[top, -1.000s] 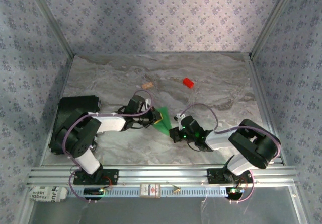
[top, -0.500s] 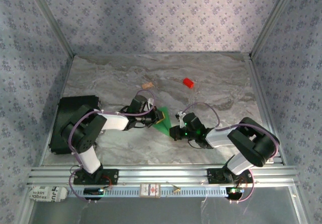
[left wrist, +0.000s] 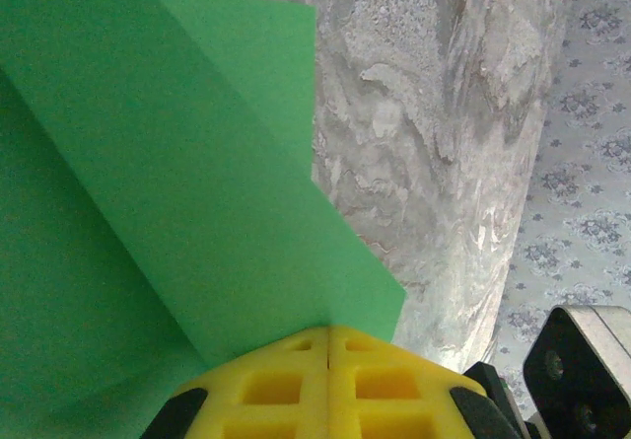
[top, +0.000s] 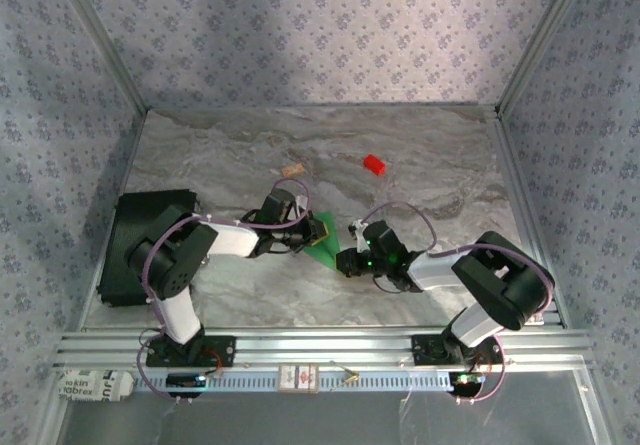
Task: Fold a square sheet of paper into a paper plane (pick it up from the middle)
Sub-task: Fourth fold the wing at the center of the table.
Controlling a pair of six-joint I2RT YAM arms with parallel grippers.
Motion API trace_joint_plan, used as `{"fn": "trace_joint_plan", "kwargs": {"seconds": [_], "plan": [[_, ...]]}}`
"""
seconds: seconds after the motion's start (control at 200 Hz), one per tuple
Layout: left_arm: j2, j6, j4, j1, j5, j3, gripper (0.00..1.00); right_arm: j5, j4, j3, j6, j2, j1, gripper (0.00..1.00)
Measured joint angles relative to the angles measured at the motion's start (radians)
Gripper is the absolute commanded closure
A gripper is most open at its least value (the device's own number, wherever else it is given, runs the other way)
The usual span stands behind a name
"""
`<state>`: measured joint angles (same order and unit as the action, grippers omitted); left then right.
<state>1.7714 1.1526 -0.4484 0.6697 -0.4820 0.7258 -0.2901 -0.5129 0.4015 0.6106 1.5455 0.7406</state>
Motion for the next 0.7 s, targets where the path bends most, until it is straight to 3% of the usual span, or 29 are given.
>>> {"fn": "trace_joint_plan", "kwargs": {"seconds": [0.7], "plan": [[0.042,-0.018,0.011,0.0,0.011,0.018,0.96,-0.064,0.045,0.031,0.003,0.02,-0.031,0.9]]}}
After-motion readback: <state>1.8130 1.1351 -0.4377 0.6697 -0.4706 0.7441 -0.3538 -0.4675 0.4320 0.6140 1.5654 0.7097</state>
